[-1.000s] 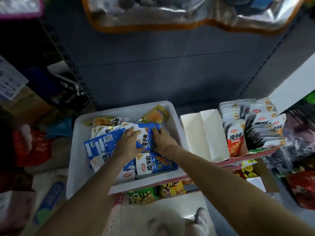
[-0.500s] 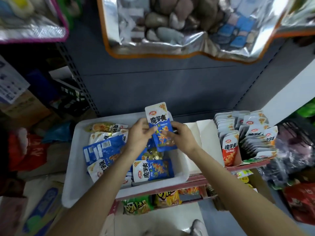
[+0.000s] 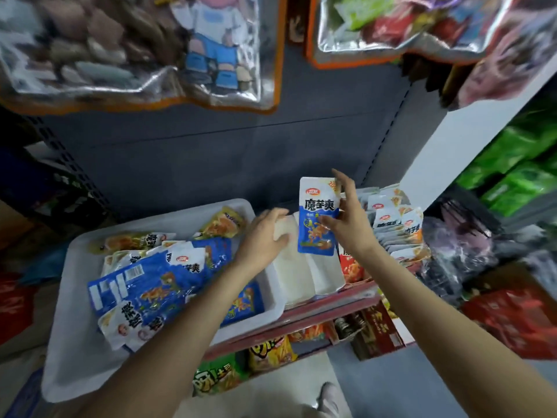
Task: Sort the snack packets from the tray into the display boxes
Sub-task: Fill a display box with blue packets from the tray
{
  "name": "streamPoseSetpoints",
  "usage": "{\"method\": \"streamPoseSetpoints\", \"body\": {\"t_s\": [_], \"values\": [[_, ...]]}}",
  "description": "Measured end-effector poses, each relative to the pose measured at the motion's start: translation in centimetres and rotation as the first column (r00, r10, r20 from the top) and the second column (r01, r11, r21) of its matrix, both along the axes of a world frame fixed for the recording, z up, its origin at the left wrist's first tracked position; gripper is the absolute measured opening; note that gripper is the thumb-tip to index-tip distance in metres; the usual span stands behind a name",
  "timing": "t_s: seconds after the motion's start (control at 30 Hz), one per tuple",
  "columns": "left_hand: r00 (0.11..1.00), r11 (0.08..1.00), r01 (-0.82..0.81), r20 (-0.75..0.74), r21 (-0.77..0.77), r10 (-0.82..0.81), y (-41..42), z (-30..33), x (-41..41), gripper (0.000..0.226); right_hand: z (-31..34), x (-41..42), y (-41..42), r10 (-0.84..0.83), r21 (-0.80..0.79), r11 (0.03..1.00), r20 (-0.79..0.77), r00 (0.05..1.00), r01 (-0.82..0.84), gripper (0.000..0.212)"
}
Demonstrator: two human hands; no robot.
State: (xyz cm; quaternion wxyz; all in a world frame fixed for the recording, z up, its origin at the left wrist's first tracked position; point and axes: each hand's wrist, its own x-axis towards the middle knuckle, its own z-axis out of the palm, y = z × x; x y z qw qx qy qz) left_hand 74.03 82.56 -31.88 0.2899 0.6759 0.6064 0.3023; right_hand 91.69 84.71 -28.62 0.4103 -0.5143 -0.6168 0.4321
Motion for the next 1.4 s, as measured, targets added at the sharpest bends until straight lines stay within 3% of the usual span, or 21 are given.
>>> {"method": "streamPoseSetpoints", "body": {"t_s": [0.07,0.2,0.3,0.47,0.6,0.77,0.9,1.0,1.17,1.33,1.4], "values": [[0.982,0.999,0.039,-0.184,-0.017,-0.041,0.7,-0.2,0.4,0.051,0.1,1.3,0.5,-0.047,-0.005,0.999,0.021,0.999,0.047,0.072],[0.938,0.986,0.097,-0.317,-0.136,-0.136,2.8,-0.3,1.2,0.052,-0.1,2.3,1.4,-0.043,-0.041,0.998,0.068,0.997,0.046,0.060],[0.938,0.972,0.106,-0.304,-0.207,-0.167,4.0,-0.1,1.3,0.047,0.0,1.8,1.8,-0.015,-0.042,0.999,0.090,0.996,0.019,0.051],[0.954,0.977,0.090,-0.265,-0.191,-0.140,4.7,0.1,1.3,0.046,-0.8,0.5,3.2,0.022,0.007,1.000,0.170,0.985,-0.023,0.044],[0.966,0.977,0.093,-0.218,-0.194,-0.135,4.8,0.0,1.1,0.044,-1.1,-0.2,4.9,0.063,-0.073,0.996,0.287,0.956,-0.044,0.031],[0.976,0.975,0.072,-0.187,-0.212,-0.113,4.8,-0.4,0.7,0.040,-1.1,-0.4,5.8,0.148,-0.062,0.988,0.628,0.764,-0.141,0.045],[0.978,0.973,0.055,-0.183,-0.224,-0.097,5.0,-0.5,0.7,0.036,-1.1,-0.3,6.1,0.092,0.074,0.959,0.831,0.549,-0.273,0.020],[0.982,0.971,0.046,-0.166,-0.236,-0.086,5.3,-0.7,0.8,0.034,-1.0,-0.3,6.3,0.023,0.149,0.934,0.882,0.470,-0.324,0.024],[0.984,0.971,0.035,-0.162,-0.237,-0.075,5.4,-0.9,0.8,0.032,-1.5,-0.3,6.6,0.045,0.087,0.928,0.939,0.340,-0.362,0.024],[0.987,0.974,0.000,-0.155,-0.225,-0.036,5.0,-1.2,1.0,0.036,-2.6,-0.6,6.2,-0.056,0.213,0.946,0.849,0.525,-0.244,0.023],[0.990,0.978,-0.010,-0.143,-0.207,-0.020,4.7,-1.4,1.2,0.037,-3.1,-0.5,5.8,-0.090,0.248,0.939,0.844,0.528,-0.237,0.022]]}}
